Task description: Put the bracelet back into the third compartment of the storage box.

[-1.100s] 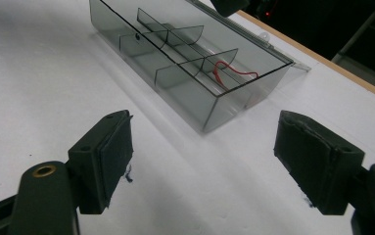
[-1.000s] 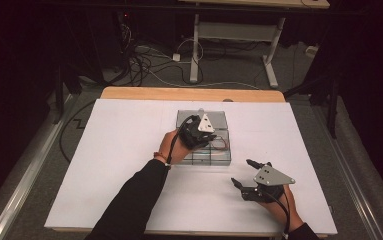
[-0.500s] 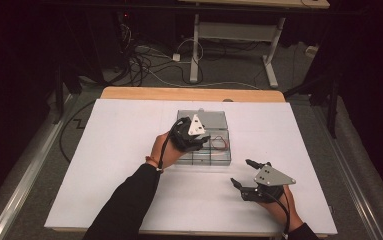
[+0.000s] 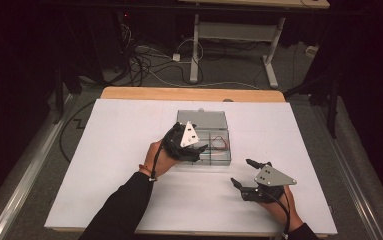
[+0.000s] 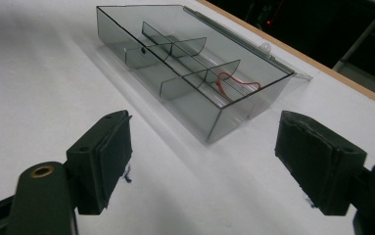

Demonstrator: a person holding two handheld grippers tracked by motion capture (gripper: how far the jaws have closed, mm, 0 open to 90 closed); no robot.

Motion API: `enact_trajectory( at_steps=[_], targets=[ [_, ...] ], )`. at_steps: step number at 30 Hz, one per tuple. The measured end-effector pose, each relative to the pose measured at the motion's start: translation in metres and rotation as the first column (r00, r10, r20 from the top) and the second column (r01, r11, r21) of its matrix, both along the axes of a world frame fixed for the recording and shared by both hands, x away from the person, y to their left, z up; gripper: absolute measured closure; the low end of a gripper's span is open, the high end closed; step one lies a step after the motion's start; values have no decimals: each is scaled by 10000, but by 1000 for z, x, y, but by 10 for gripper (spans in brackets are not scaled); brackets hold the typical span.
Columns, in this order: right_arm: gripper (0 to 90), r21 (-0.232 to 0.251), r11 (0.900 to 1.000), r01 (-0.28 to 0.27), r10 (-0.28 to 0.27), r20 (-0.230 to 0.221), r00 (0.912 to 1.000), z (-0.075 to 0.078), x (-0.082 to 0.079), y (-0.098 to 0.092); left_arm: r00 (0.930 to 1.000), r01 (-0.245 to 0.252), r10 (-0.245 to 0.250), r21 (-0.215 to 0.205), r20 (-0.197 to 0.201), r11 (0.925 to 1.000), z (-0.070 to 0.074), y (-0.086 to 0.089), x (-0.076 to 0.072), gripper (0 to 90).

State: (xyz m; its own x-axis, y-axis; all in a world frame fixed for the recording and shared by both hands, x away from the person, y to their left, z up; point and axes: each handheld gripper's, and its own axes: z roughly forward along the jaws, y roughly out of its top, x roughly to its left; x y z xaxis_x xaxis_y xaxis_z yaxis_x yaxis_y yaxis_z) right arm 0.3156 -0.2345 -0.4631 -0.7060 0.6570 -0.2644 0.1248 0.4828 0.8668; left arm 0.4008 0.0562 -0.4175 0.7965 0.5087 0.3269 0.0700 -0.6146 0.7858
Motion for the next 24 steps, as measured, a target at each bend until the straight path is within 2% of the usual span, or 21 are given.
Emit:
enact_trajectory(
  at_steps=[3, 8, 15, 24],
  targets=[
    [219, 40, 10000, -18, 18, 16, 10000, 0, 0, 0, 9999, -47, 47, 5, 123, 10000, -2, 6, -8, 245],
    [219, 93, 9999, -42, 42, 70, 10000, 1, 0, -1, 9993, -59, 67, -218, 359, 9997, -4, 17, -22, 246],
    [218, 128, 9999, -47, 45, 113, 9999, 2, -1, -2, 9991, -77, 85, -211, 409, 9997, -12, 28, -36, 247],
    [218, 225, 9997, -29, 24, 216, 9998, 4, -1, -4, 9985, -142, 139, 67, 526, 9999, -20, 41, -55, 249]
  ],
)
